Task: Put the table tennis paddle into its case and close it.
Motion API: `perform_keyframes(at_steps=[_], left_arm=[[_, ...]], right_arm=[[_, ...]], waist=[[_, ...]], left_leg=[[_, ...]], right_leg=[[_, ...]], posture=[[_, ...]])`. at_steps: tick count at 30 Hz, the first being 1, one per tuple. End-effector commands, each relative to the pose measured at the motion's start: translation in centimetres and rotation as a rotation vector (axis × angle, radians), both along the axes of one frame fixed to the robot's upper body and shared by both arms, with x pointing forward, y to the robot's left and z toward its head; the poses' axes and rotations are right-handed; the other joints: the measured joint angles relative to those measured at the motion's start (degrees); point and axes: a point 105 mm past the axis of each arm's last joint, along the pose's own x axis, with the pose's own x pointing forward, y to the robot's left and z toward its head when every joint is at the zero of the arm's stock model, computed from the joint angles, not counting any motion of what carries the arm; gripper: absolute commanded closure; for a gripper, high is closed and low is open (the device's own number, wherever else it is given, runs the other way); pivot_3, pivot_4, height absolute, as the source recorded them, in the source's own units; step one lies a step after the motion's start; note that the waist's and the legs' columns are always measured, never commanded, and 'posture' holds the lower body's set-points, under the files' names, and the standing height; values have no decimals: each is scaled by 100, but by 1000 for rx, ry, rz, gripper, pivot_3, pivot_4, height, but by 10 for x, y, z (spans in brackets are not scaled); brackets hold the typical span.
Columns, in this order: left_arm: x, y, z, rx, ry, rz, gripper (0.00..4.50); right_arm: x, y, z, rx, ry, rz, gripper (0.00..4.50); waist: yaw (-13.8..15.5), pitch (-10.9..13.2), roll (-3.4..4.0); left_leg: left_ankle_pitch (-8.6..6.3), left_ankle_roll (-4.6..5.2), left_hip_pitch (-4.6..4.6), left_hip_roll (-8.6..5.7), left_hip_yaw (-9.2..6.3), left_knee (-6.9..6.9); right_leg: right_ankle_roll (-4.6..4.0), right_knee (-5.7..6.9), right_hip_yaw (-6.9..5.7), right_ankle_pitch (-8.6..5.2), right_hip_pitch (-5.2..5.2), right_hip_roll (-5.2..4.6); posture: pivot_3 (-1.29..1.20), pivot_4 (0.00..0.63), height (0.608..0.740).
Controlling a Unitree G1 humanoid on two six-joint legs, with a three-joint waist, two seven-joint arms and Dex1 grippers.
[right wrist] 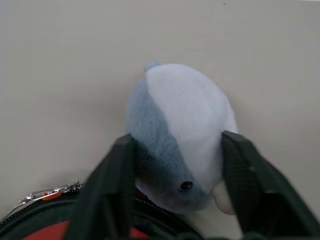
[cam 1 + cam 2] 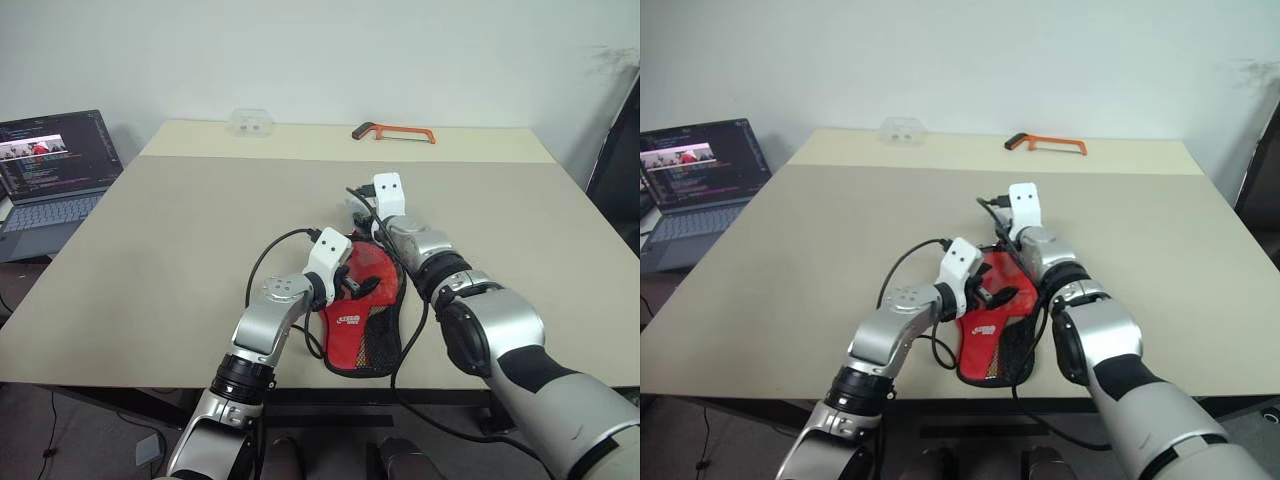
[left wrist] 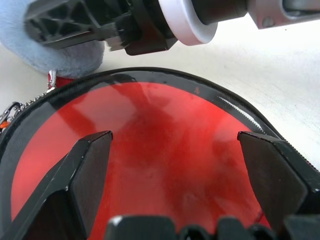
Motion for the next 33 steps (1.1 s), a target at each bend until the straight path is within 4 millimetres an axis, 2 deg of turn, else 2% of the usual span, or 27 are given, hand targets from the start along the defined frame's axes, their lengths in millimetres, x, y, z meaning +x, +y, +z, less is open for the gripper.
perform_keyframes(at_steps=[1, 4, 6, 19, 24, 28, 33], left_arm=[[-2, -3, 17, -25, -55, -12, 107], [-2, -4, 17, -26, -53, -9, 107], [-2, -5, 16, -27, -50, -10, 107], [-1, -16, 16, -43, -36, -49, 107], [-1, -18, 17, -45, -34, -59, 107], [0, -19, 17, -44, -34, -62, 107], [4, -20, 22, -54, -41, -63, 107]], right_arm=[[3, 1, 11, -5, -40, -19, 3336], [3, 1, 11, -6, -42, -29, 4161], [4, -3, 14, -6, -51, -46, 4479], [14, -43, 33, -48, -120, -150, 4495], [15, -51, 36, -53, -127, -168, 4495], [15, -39, 41, -26, -141, -115, 4495], [8, -1, 48, 35, -149, 62, 4495]], waist=[[0, 0, 0], [0, 0, 0], [0, 0, 0], [17, 0, 0], [17, 0, 0], [15, 0, 0], [-1, 1, 1]], left_leg=[[0, 0, 0, 0, 0, 0], [0, 0, 0, 0, 0, 0], [0, 0, 0, 0, 0, 0], [0, 0, -2, -2, 0, 0], [0, 0, -1, -3, 0, 0], [0, 0, -1, -2, 0, 0], [0, 0, -1, -2, 0, -1]], right_leg=[[0, 0, 0, 0, 0, 0], [0, 0, 0, 0, 0, 0], [0, 0, 0, 0, 0, 0], [0, -2, 0, 0, 0, -2], [0, -2, 0, 0, 0, -2], [0, -2, 0, 0, 0, -1], [0, -2, 0, 0, 0, -1]], posture=[[0, 150, 740], [0, 150, 740], [0, 150, 740], [0, 150, 740], [0, 150, 740], [0, 150, 740], [0, 150, 740]])
